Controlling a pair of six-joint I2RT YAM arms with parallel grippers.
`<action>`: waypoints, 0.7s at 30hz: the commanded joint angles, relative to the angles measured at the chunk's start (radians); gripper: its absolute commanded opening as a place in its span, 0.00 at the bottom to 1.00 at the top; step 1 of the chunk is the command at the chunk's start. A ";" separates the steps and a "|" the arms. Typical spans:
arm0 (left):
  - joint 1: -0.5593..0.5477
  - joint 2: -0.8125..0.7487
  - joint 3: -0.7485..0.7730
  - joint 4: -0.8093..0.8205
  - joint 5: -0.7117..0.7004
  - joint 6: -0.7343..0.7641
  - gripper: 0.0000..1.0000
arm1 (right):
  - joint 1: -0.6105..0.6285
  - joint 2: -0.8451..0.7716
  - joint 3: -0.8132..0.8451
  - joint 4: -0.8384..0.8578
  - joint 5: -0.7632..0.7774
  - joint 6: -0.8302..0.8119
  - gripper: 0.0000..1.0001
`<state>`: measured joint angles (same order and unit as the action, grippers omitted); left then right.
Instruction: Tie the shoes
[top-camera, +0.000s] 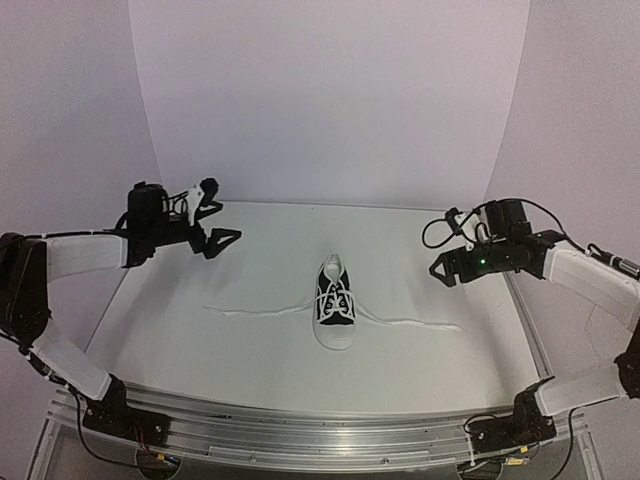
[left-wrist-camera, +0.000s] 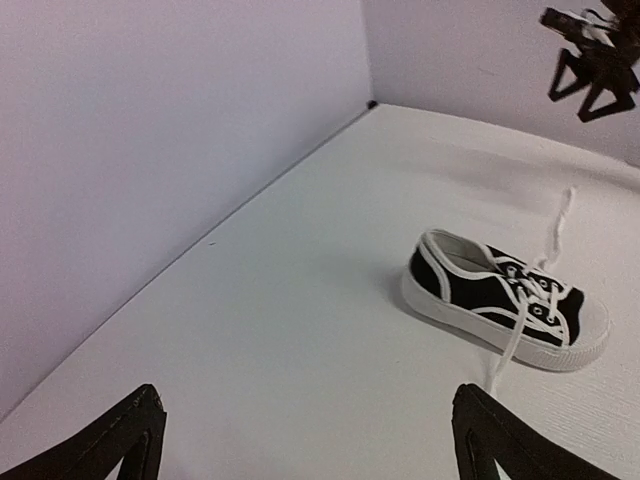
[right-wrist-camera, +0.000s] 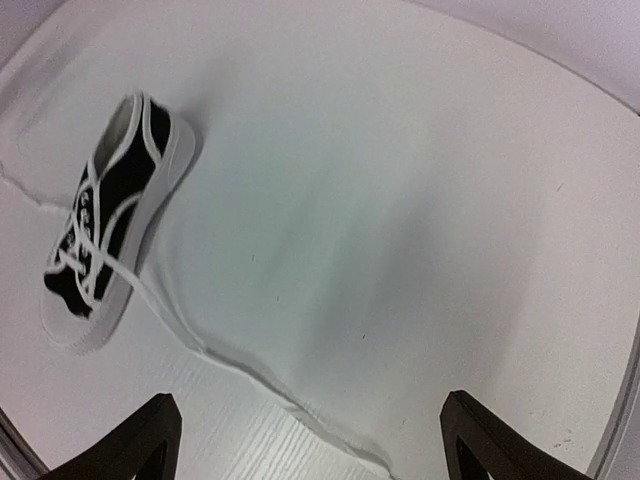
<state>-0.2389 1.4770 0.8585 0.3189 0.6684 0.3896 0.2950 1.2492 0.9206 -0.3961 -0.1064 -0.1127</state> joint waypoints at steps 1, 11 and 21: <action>-0.136 0.201 0.181 -0.713 0.051 0.478 0.96 | 0.045 0.104 0.045 -0.216 -0.014 -0.311 0.90; -0.235 0.458 0.339 -0.851 -0.167 0.809 0.90 | 0.078 0.389 0.090 -0.249 0.023 -0.481 0.87; -0.249 0.540 0.324 -0.797 -0.280 0.804 0.56 | 0.104 0.566 0.122 -0.238 0.116 -0.456 0.47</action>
<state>-0.4836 1.9820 1.1992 -0.4958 0.5066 1.1556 0.3751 1.7867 1.0335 -0.6187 -0.0442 -0.5705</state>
